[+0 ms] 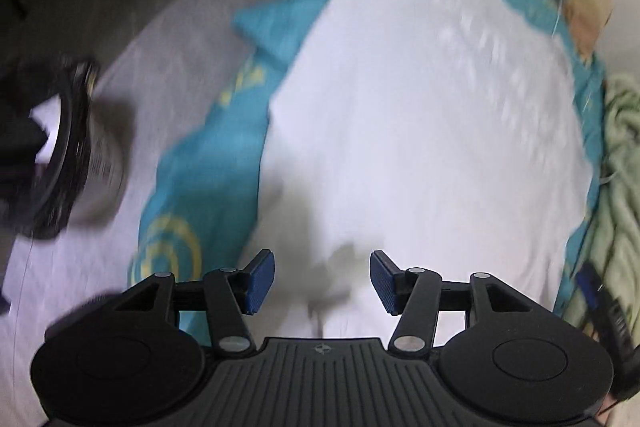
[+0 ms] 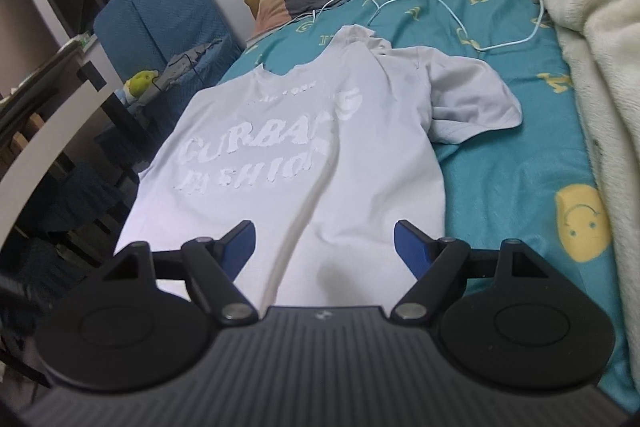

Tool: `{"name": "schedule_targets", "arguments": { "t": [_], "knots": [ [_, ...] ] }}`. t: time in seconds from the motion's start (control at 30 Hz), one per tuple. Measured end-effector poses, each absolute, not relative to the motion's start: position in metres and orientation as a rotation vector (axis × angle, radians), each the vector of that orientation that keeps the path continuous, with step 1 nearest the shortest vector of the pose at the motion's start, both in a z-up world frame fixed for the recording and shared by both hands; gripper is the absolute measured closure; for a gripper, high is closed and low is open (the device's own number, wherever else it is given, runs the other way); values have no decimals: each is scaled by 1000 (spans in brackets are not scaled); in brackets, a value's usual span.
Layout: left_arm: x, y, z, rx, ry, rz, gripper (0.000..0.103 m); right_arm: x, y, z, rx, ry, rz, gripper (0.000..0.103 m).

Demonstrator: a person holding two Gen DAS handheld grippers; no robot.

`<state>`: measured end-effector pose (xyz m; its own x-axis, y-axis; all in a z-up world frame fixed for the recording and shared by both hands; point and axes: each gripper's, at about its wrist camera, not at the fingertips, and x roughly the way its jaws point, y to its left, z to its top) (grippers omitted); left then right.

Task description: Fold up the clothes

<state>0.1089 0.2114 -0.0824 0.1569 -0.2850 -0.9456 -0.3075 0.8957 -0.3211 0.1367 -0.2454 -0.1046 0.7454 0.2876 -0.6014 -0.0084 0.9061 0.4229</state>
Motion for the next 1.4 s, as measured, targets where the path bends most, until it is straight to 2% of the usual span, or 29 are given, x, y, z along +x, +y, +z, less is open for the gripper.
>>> {"name": "schedule_targets", "arguments": {
  "t": [0.1,0.17,0.23,0.3,0.47,0.57,0.77,0.83,0.93,1.03,1.13,1.23,1.4],
  "knots": [
    [99,191,-90,-394,1454,44,47,122,-247,-98,409,710,165,25],
    [99,180,-99,-378,1481,42,55,114,-249,-94,410,703,160,25],
    [98,169,-95,-320,1483,11,96,108,-252,-93,421,698,159,25],
    [95,161,-83,-275,1463,-2,101,104,-256,-93,424,696,153,25],
    [71,157,-36,-231,1442,-17,101,104,-267,-91,462,694,143,25],
    [47,169,-28,-148,1502,60,101,105,-270,-92,490,698,128,25],
    [31,190,-28,-158,1598,147,99,111,-279,-101,546,739,102,25],
    [34,186,-26,-142,1605,157,92,110,-282,-102,554,750,101,25],
    [33,182,-16,-138,1562,189,70,107,-285,-102,566,762,118,25],
    [32,167,-2,-96,1493,179,57,106,-287,-99,560,756,129,25],
    [29,140,15,-43,1398,133,56,102,-292,-96,551,751,115,25],
    [27,103,33,-48,1281,21,46,96,-304,-97,569,764,100,25],
    [30,36,38,-107,1164,-147,46,77,-316,-103,565,822,74,25]
  ]
}}
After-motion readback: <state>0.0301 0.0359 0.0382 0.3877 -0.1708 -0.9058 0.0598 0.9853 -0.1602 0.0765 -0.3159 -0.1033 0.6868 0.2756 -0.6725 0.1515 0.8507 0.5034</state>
